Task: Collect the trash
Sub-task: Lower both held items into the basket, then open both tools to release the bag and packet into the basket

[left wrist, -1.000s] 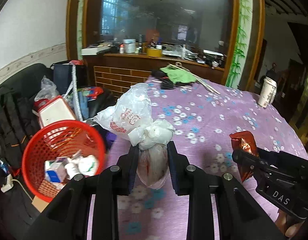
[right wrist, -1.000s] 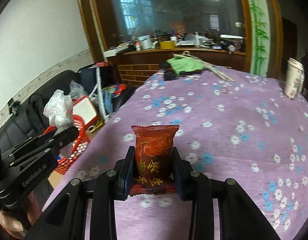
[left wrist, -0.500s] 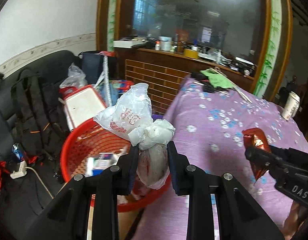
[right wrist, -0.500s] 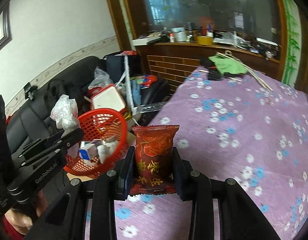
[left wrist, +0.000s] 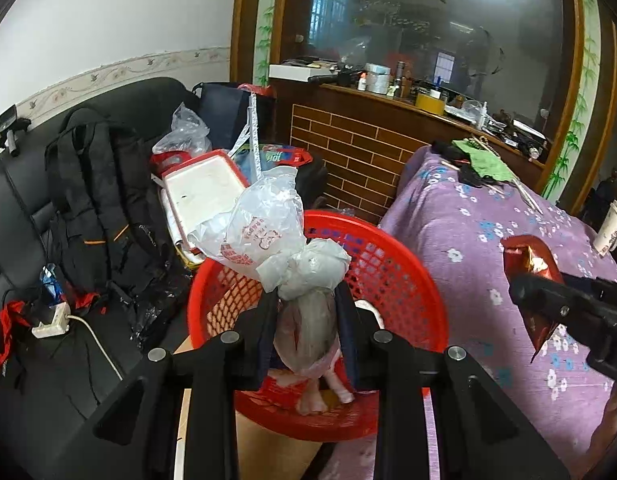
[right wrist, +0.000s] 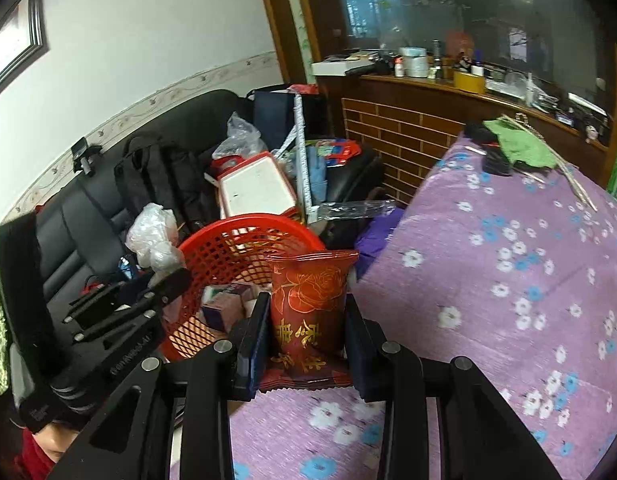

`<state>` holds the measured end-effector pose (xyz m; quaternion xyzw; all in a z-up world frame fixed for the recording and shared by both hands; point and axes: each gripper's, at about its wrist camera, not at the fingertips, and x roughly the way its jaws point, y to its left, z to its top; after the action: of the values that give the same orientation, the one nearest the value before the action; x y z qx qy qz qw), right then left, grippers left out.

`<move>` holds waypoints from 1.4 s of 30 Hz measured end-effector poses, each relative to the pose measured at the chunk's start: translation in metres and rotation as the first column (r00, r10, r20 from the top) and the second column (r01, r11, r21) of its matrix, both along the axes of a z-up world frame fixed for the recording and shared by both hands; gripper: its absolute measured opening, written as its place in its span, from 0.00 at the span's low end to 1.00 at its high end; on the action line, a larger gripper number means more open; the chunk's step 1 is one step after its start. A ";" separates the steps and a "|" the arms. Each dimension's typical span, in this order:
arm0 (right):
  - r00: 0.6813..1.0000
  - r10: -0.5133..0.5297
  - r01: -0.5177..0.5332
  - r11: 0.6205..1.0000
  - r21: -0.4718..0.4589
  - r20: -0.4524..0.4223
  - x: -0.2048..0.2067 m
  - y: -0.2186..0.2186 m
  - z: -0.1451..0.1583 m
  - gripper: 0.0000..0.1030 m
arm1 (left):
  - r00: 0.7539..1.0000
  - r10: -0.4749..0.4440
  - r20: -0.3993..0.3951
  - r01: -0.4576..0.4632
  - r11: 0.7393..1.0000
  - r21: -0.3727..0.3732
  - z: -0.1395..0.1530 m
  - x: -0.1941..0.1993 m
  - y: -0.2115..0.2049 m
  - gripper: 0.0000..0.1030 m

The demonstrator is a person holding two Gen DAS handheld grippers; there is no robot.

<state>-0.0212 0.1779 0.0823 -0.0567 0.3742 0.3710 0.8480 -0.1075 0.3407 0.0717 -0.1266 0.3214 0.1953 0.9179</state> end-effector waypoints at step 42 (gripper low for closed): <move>0.996 0.057 -0.059 0.998 -0.021 -0.069 0.034 0.075 -0.027 0.38 | 0.999 -0.025 -0.030 0.023 0.999 -0.049 -0.026 0.016 0.029 0.27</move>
<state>0.0130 0.2526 0.0548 -0.0644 0.4055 0.3928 0.8229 -0.0918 0.3694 0.0457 -0.1419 0.3415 0.1783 0.9118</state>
